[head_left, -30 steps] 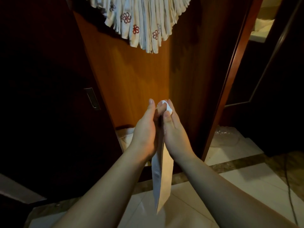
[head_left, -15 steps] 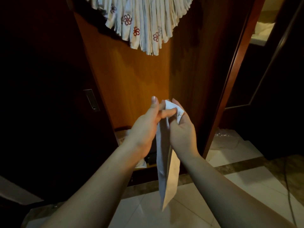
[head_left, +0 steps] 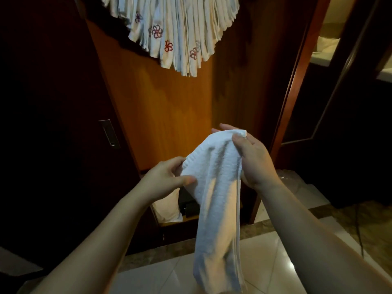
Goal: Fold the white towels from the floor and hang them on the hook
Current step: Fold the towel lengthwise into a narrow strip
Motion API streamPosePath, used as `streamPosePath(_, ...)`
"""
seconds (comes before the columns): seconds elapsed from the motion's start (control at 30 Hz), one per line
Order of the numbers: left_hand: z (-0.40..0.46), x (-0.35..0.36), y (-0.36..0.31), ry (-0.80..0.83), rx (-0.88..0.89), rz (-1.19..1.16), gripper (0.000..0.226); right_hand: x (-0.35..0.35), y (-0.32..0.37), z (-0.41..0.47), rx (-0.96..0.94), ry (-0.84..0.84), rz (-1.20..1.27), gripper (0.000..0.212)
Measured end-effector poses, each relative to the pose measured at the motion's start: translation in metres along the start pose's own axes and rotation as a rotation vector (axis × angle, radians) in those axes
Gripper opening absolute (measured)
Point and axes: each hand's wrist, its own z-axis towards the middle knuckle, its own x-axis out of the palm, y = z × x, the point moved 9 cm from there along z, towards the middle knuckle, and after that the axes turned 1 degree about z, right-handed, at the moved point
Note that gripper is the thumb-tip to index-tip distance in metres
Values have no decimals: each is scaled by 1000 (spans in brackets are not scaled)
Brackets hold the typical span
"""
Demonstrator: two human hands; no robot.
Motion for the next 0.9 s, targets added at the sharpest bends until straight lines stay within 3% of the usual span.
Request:
streamPosePath(0.07,-3,-4,4,0,16,268,20,-10,1,1,-3,-16,-33,31)
streamPosePath(0.13,-7,-14,-6,-31,103,336,20,-19,3,0,-10,-1,-139,31)
streamPosePath(0.23,-12,-37,-34,-115,278,482,9,-35,8,-2,-16,40,-419,29)
streamPosePath(0.33,-14,-54,-54,-162,359,645,13,-48,19,-1,-20,67,-712,27)
streamPosePath(0.57,-12,-58,-80,-151,435,732,24,-51,25,20,9,187,-1144,14)
streamPosePath(0.77,2,-67,-77,-212,269,755,50,-46,17,22,21,185,-1172,21)
streamPosePath(0.9,7,-64,-78,-273,267,806,32,-42,16,24,-13,160,-1155,28)
